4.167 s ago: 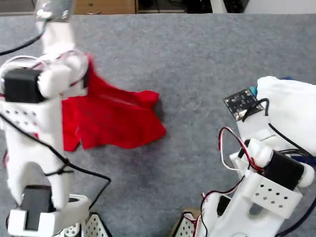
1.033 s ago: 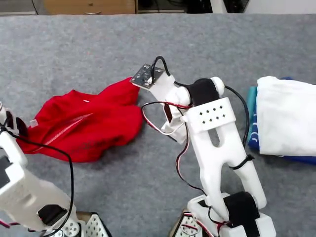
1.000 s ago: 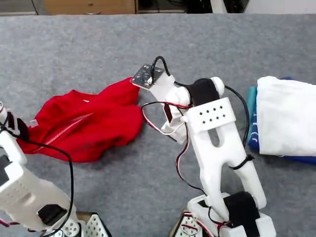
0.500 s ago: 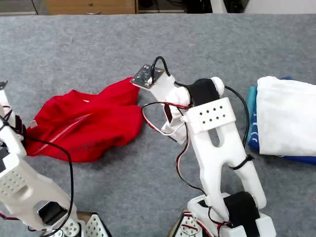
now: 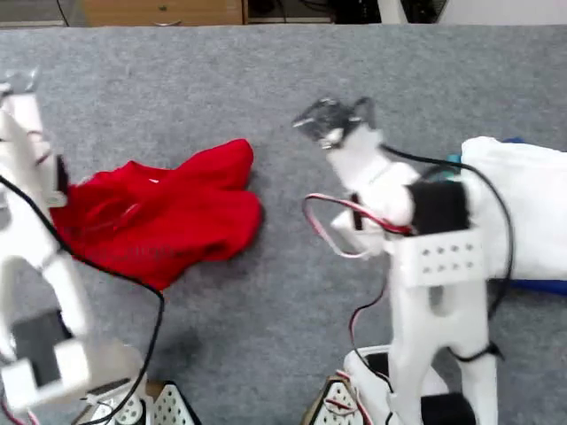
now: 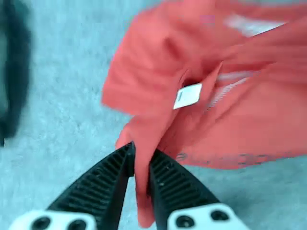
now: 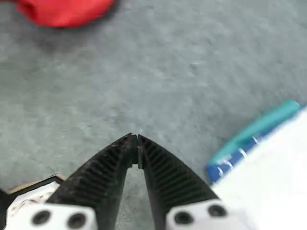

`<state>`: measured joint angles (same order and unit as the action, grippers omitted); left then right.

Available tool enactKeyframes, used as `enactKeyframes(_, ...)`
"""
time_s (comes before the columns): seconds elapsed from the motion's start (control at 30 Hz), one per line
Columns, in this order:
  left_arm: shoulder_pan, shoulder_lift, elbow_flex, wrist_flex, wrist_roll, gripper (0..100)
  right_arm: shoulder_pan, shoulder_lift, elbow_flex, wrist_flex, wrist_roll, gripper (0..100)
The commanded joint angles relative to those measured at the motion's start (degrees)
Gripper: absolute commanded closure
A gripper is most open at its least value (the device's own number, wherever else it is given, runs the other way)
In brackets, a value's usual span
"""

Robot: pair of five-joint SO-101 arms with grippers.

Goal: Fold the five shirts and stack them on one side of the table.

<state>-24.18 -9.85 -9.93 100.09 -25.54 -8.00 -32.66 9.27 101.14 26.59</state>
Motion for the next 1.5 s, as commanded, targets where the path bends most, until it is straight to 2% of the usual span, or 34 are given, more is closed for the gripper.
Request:
enactKeyframes(0.0, 12.0, -11.8, 0.3, 0.7, 6.2, 98, 7.3, -3.7, 1.2, 1.1, 5.8, 99.6)
enactKeyframes(0.1, 23.0, -16.5, 2.9, 0.7, 12.8, 98, 12.8, -6.5, 3.2, 1.1, 9.7, 99.6)
enactKeyframes(0.33, 48.4, -17.0, 1.5, 0.4, 29.7, 98, 27.4, -13.1, 10.2, 1.0, 18.0, 99.6)
enactKeyframes(0.43, 57.8, -17.0, -1.9, -2.5, 33.0, 98, 32.5, -15.7, 13.4, 1.0, 21.6, 99.6)
enactKeyframes(0.53, 62.4, -16.9, -4.9, -5.3, 32.9, 97, 36.3, -18.2, 16.1, 0.9, 24.6, 99.6)
enactKeyframes(0.7, 61.9, -16.9, -5.7, -5.9, 33.0, 82, 39.0, -21.1, 18.5, 0.9, 27.2, 99.6)
enactKeyframes(0.87, 59.4, -16.9, -5.4, -5.9, 32.6, 82, 38.9, -21.9, 19.3, 0.8, 27.0, 99.6)
enactKeyframes(1.07, 56.3, -17.5, -5.9, -5.9, 28.6, 83, 38.5, -21.8, 19.2, 0.9, 26.6, 99.6)
enactKeyframes(1.17, 50.5, -17.5, -6.2, -4.3, 25.6, 83, 38.2, -21.7, 19.0, 0.7, 24.2, 99.6)
enactKeyframes(1.27, 43.8, -17.5, -6.6, -1.8, 21.2, 83, 33.8, -21.7, 19.0, 0.9, 20.9, 99.6)
enactKeyframes(1.37, 34.8, -17.5, -6.2, -1.4, 16.8, 85, 26.2, -21.7, 19.2, 0.9, 14.3, 99.6)
enactKeyframes(1.47, 25.3, -16.9, -6.2, -1.4, 11.4, 96, 16.0, -21.6, 19.3, 0.9, 7.5, 99.7)
